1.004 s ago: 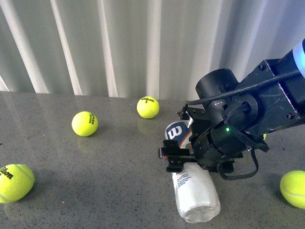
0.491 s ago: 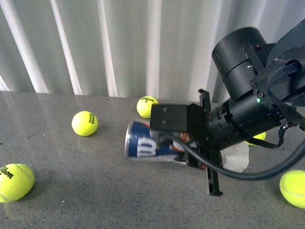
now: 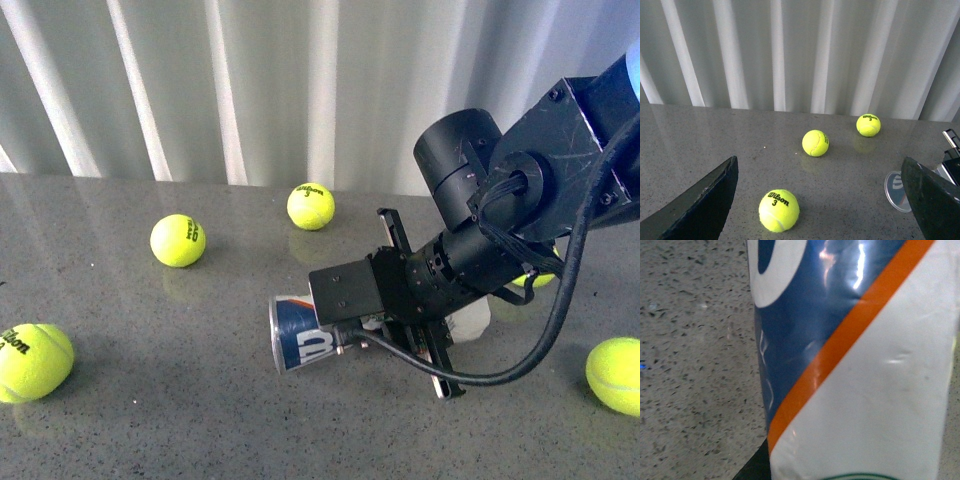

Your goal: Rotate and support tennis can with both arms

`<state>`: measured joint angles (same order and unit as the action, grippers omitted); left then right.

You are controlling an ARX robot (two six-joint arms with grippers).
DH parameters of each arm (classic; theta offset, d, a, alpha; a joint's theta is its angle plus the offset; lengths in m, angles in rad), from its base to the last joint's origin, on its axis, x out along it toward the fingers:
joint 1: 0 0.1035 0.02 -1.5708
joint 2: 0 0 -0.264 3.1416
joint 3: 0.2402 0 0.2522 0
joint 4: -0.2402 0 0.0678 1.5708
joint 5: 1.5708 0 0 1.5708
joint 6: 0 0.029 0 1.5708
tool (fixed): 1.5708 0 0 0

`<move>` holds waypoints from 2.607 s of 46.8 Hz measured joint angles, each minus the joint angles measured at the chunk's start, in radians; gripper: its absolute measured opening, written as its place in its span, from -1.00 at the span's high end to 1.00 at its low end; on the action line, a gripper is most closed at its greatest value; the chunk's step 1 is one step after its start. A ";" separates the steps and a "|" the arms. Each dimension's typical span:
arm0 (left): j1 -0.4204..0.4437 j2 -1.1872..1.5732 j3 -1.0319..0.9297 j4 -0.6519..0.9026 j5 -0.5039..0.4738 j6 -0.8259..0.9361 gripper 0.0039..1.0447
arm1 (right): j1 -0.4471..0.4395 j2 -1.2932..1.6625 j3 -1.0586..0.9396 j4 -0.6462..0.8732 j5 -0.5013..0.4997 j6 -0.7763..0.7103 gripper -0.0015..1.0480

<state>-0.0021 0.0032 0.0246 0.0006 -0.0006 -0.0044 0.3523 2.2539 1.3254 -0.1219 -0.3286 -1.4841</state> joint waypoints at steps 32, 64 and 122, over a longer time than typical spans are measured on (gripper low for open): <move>0.000 0.000 0.000 0.000 0.000 0.000 -0.88 | 0.006 -0.105 -0.193 0.128 -0.145 0.238 -0.87; 0.000 0.000 0.000 0.000 0.000 0.000 -0.88 | -0.022 -0.566 -0.449 0.610 -0.027 1.025 -0.87; 0.000 0.000 0.000 0.000 0.000 0.000 -0.88 | -0.299 -1.284 -1.212 0.962 0.362 1.484 0.93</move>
<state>-0.0021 0.0032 0.0246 0.0006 -0.0006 -0.0044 0.0532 0.9703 0.1139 0.8406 0.0330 0.0002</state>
